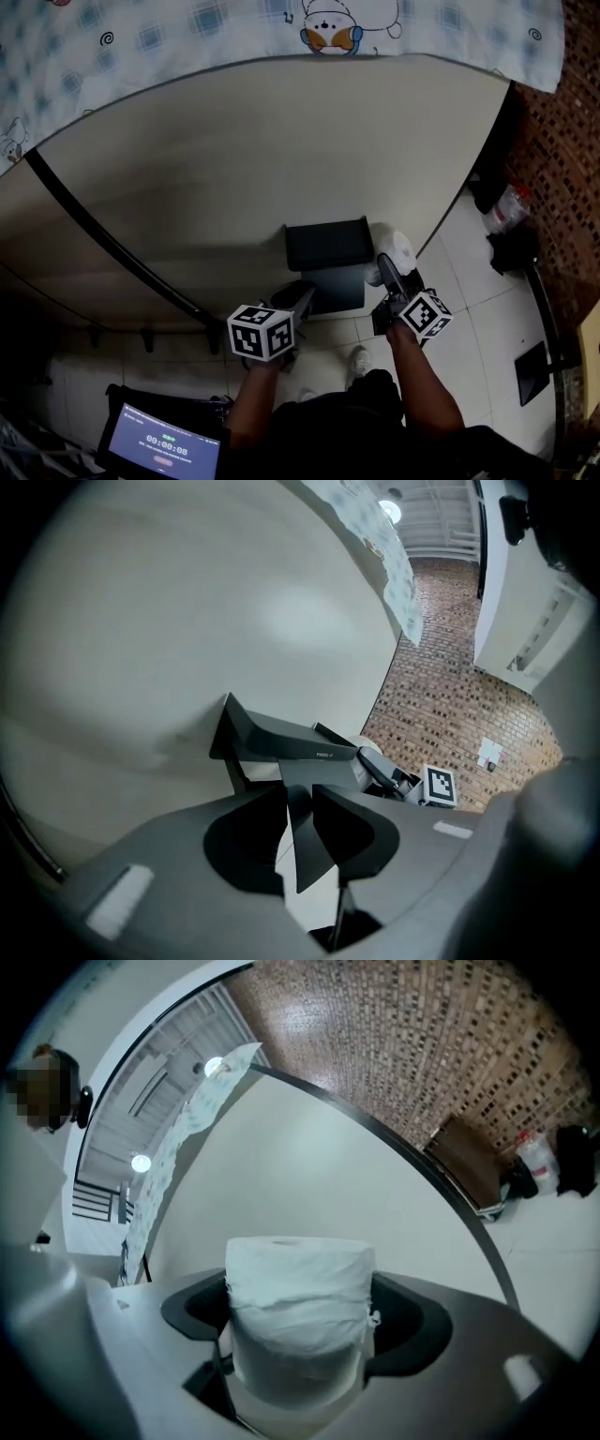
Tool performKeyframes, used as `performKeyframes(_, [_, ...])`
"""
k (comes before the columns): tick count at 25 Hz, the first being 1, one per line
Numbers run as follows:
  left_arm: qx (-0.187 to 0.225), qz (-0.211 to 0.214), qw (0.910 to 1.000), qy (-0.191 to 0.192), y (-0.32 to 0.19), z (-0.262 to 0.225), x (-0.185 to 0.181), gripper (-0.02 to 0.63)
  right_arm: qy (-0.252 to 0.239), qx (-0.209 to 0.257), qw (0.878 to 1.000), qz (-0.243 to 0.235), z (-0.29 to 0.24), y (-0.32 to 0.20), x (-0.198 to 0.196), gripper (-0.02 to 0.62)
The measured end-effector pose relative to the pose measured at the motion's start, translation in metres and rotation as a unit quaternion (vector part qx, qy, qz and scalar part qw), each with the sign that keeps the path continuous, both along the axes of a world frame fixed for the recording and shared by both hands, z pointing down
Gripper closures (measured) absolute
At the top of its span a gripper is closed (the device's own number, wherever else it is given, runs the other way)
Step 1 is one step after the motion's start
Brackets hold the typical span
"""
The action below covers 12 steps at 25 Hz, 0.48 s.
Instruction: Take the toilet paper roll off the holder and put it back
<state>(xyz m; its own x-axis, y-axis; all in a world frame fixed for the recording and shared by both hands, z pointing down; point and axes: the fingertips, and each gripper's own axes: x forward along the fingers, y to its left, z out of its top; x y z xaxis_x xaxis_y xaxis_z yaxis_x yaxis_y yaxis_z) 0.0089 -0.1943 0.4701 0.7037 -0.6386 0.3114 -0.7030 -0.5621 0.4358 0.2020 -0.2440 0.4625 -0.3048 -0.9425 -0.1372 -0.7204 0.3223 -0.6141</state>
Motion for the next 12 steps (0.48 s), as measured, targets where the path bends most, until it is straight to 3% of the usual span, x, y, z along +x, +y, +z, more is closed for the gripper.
performKeyframes(6, [0.001, 0.0, 1.0, -0.001, 0.0, -0.001, -0.001, 0.503, -0.12, -0.021, 0.992, -0.019, 0.017, -0.011, -0.01, 0.163])
performKeyframes(12, [-0.001, 0.003, 1.0, 0.007, -0.001, -0.003, -0.001, 0.506, -0.244, 0.001, 0.969, -0.036, 0.027, -0.02, -0.007, 0.164])
